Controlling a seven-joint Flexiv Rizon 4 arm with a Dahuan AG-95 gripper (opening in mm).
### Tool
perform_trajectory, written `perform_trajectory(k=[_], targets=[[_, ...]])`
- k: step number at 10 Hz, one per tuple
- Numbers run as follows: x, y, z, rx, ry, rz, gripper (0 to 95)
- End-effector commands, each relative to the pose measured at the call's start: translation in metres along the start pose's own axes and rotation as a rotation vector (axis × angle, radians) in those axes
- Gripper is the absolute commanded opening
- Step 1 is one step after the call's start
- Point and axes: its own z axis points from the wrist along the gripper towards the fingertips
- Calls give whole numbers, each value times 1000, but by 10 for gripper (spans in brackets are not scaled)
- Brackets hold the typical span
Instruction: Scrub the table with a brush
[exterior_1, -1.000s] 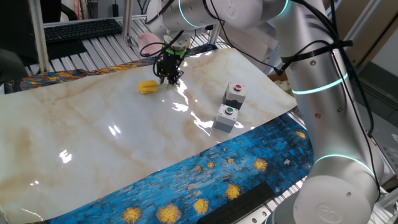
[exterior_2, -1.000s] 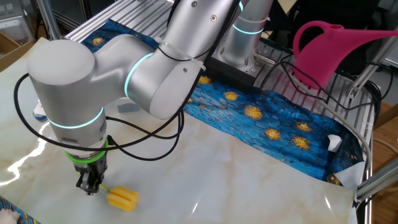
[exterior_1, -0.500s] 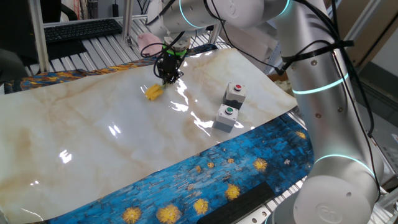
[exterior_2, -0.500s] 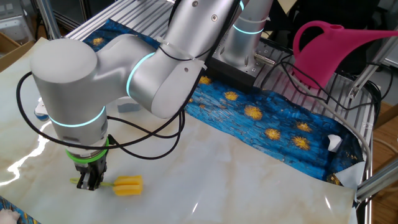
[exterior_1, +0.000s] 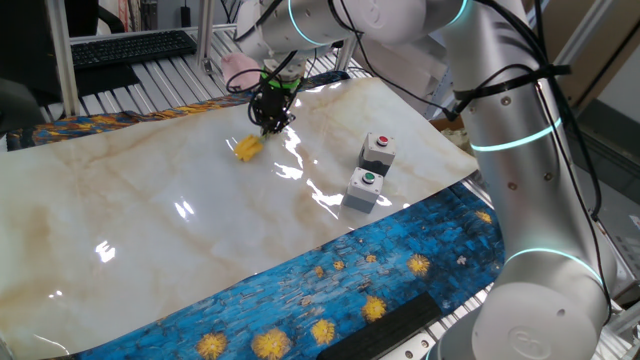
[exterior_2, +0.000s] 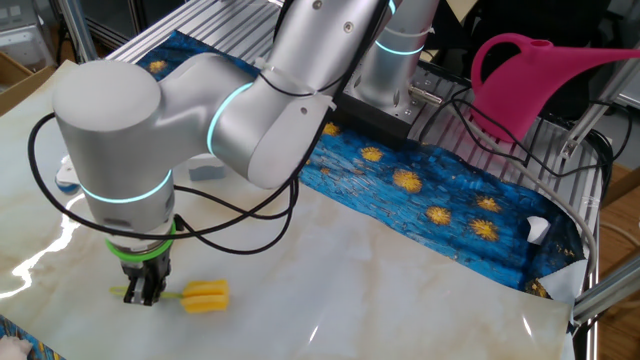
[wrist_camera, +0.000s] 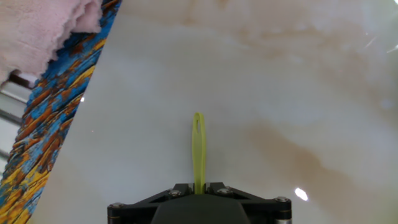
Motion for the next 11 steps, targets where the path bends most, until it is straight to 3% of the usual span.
perform_trajectory(k=[1, 2, 4, 6, 7, 11], targets=[[0, 1, -11, 1, 13, -73, 0], [2, 1, -14, 4, 20, -102, 0], [9, -3, -26, 8, 26, -253, 0], [16, -7, -38, -8, 44, -469, 0], [19, -9, -41, -31, 71, -530, 0], [40, -10, -44, -42, 81, -832, 0]])
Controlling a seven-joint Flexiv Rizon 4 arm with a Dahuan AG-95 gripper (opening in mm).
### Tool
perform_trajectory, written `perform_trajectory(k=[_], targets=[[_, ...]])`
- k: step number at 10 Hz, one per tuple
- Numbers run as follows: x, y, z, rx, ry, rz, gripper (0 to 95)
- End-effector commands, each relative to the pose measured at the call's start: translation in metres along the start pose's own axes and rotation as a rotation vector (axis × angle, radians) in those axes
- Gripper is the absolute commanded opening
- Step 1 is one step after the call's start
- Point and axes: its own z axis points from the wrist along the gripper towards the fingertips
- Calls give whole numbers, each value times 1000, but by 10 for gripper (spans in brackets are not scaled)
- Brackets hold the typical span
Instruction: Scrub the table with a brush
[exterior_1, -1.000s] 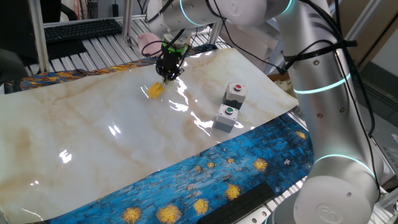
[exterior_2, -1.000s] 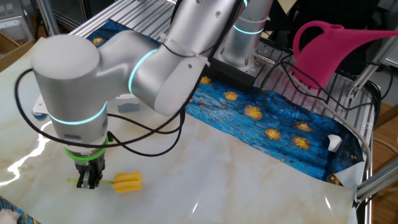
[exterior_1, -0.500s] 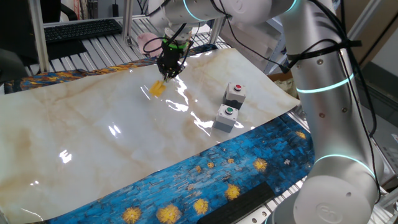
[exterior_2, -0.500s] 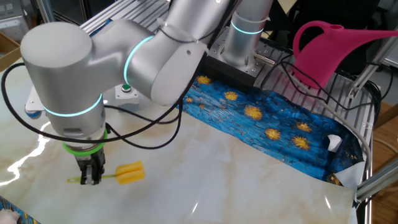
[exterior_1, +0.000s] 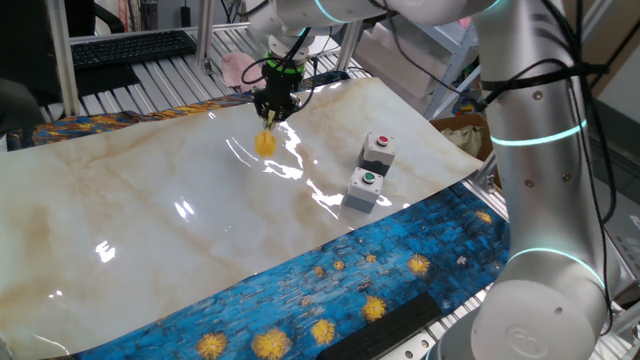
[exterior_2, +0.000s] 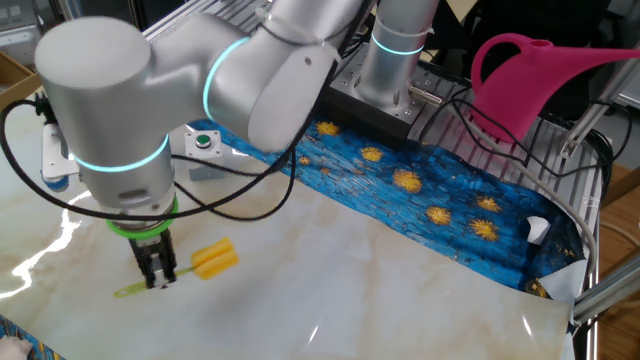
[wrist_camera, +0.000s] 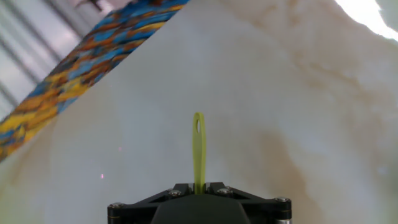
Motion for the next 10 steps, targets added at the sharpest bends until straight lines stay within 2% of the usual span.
perform_trajectory(k=[1, 2, 4, 5, 7, 8, 9, 10], targets=[[19, 10, -5, -11, 20, -316, 0], [26, 14, -4, -3, 22, -384, 0], [35, 18, -2, 5, 25, -466, 0], [36, 18, -2, 5, 26, -479, 0], [48, 15, 0, 5, 26, -514, 0], [50, 13, -1, 2, 21, -516, 0], [51, 11, -3, -11, -13, -515, 0], [51, 11, -4, -14, -31, -513, 0]])
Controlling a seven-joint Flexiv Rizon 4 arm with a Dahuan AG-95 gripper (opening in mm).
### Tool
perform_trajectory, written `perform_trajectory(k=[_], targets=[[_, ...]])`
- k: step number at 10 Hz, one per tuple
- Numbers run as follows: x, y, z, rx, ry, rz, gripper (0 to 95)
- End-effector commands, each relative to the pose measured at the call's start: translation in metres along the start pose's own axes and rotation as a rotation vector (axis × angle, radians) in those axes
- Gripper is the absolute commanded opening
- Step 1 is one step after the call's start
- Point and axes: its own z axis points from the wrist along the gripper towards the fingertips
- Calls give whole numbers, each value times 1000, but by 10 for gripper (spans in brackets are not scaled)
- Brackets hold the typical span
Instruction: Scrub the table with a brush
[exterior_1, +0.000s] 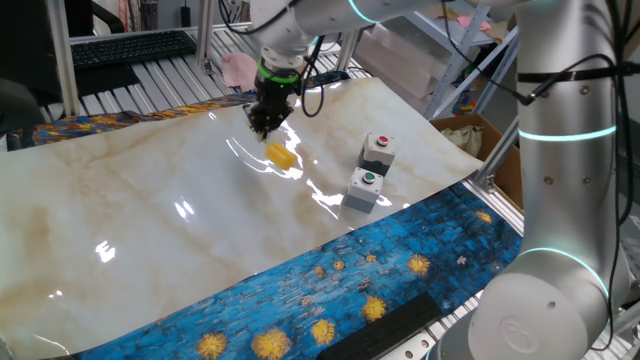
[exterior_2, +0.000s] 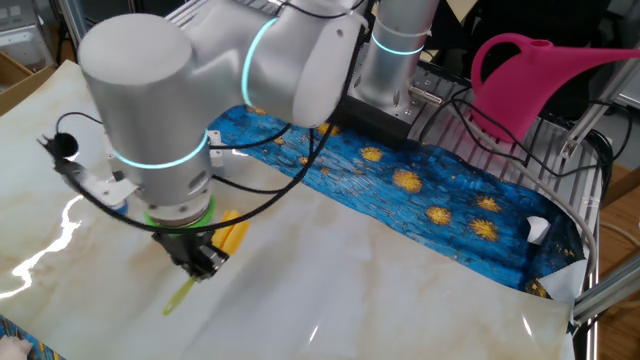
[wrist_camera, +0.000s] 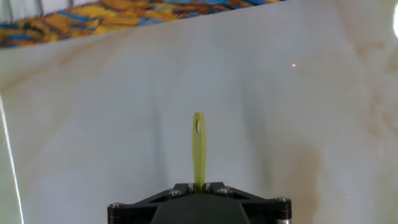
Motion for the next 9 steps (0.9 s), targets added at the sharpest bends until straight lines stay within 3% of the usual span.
perform_trajectory(k=[1, 5, 9], targets=[[3, 0, -2, -1, -74, 8, 0], [5, -9, -1, -2, -142, -5, 0], [7, -21, 2, 14, -178, -37, 0]])
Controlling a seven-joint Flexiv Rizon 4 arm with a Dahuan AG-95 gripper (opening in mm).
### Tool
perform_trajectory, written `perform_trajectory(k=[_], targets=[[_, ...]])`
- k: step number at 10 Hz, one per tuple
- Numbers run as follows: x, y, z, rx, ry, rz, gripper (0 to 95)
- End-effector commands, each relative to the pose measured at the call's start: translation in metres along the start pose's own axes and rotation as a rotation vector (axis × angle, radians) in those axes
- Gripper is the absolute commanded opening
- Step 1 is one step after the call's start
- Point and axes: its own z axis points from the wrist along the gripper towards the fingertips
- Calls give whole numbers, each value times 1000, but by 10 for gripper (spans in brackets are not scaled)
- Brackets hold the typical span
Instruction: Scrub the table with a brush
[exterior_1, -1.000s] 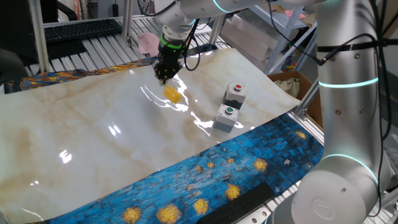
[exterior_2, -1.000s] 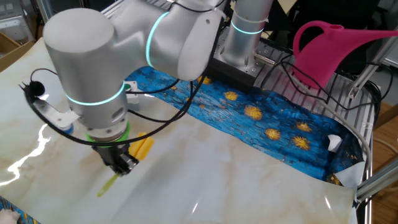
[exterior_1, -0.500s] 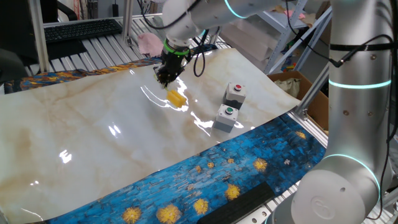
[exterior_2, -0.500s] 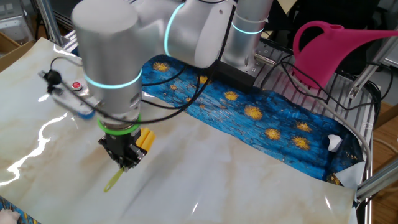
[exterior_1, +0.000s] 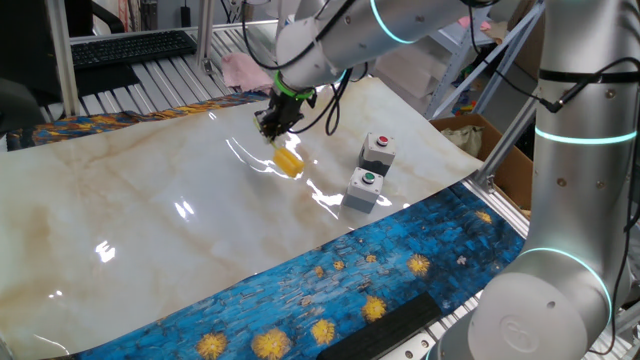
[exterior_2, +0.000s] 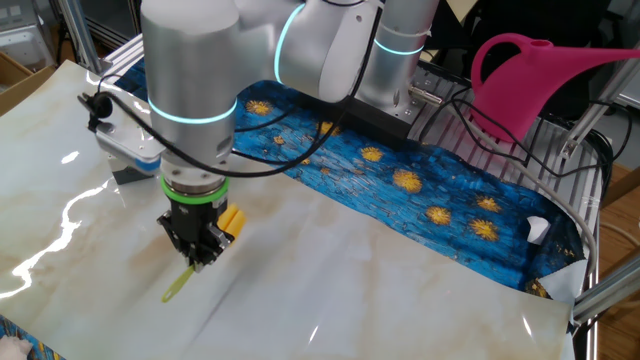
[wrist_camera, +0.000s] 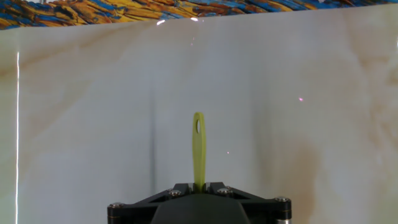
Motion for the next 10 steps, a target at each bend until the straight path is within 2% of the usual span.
perform_trajectory(k=[1, 4, 7, 10], targets=[[1, -3, 2, 14, -20, -9, 0], [1, -3, 4, 24, -33, -4, 0], [3, -3, 15, 23, -40, -6, 0], [4, -3, 20, 23, -49, -5, 0]])
